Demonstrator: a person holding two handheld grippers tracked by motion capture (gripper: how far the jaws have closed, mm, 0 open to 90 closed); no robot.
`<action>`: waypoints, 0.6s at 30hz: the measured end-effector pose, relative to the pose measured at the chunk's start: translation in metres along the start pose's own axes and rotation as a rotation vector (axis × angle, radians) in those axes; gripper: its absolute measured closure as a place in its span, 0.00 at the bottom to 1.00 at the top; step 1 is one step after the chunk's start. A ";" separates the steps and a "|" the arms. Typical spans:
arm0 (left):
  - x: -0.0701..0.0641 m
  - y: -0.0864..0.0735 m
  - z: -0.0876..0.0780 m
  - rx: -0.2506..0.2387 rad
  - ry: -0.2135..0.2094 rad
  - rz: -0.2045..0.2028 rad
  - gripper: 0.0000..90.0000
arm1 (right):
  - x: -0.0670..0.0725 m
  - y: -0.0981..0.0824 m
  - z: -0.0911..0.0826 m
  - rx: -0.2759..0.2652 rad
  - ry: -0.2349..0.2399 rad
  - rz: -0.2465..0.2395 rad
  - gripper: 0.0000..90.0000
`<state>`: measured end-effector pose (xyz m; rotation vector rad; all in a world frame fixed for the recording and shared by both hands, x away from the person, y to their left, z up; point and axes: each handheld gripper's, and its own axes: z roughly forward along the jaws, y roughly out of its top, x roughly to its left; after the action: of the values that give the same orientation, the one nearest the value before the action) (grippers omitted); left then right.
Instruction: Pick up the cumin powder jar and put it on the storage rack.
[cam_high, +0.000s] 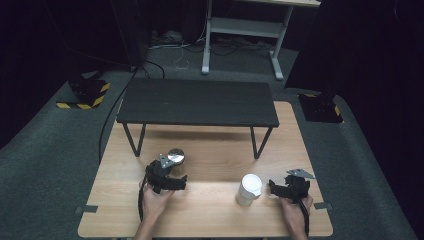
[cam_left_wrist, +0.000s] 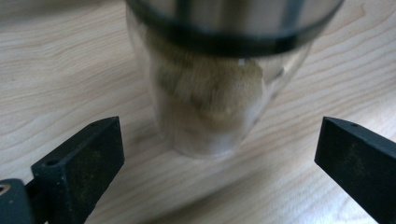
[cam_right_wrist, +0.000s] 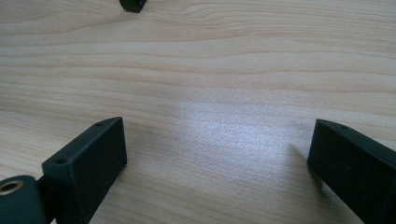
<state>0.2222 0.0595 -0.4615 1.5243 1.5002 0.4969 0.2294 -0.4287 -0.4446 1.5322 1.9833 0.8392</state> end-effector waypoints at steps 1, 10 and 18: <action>0.000 0.001 0.001 0.003 0.000 0.001 0.02 | 0.000 0.000 0.000 0.000 0.000 0.000 0.04; -0.008 0.012 0.015 0.015 0.016 0.010 0.05 | 0.000 0.000 0.000 0.000 0.001 -0.003 0.04; -0.011 0.014 0.026 0.013 0.025 -0.008 0.09 | 0.000 0.000 0.000 0.000 0.003 -0.005 0.04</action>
<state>0.2486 0.0431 -0.4601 1.5273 1.5312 0.5045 0.2295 -0.4291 -0.4447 1.5258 1.9880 0.8400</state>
